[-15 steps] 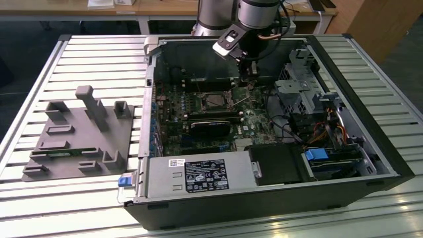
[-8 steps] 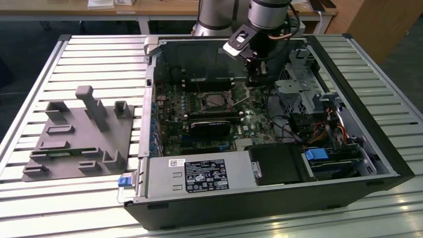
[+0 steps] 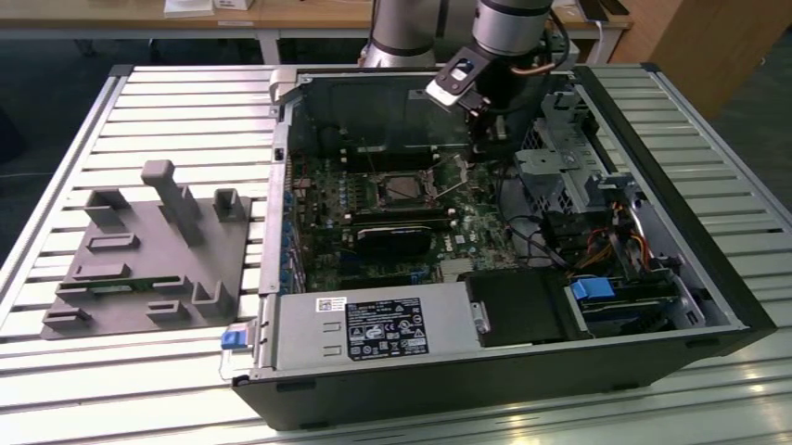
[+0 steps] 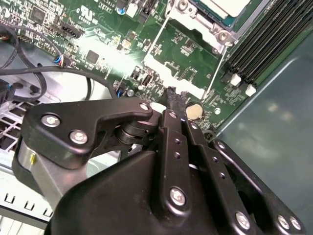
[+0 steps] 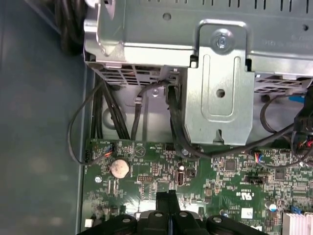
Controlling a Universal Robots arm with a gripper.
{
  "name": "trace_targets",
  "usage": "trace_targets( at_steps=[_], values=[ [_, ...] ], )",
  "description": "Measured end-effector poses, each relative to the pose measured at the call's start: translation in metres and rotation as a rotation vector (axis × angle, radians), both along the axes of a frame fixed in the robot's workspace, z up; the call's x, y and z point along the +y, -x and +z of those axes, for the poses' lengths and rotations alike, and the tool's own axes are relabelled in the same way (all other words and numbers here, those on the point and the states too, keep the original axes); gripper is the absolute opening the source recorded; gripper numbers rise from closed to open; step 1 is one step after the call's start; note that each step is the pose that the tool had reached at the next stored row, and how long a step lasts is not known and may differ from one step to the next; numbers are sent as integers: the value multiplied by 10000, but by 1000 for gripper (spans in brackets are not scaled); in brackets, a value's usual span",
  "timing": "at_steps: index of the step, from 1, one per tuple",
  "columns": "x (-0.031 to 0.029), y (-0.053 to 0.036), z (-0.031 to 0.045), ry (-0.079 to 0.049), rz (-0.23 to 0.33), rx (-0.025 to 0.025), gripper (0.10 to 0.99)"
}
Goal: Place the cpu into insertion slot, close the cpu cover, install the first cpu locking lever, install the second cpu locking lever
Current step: 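Close the cpu cover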
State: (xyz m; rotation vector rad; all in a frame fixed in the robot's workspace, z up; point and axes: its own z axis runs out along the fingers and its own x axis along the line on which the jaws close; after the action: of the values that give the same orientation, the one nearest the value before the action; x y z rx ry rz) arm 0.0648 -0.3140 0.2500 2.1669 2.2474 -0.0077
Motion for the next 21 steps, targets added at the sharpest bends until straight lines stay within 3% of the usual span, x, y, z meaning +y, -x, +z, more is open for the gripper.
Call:
trace_targets(
  at_steps=[10,16,21],
  values=[
    [0,-56,-36,1,-125,0,106],
    [0,-57,-107,11,-163,0,106],
    [1,-14,-113,12,-165,0,106]
  ],
)
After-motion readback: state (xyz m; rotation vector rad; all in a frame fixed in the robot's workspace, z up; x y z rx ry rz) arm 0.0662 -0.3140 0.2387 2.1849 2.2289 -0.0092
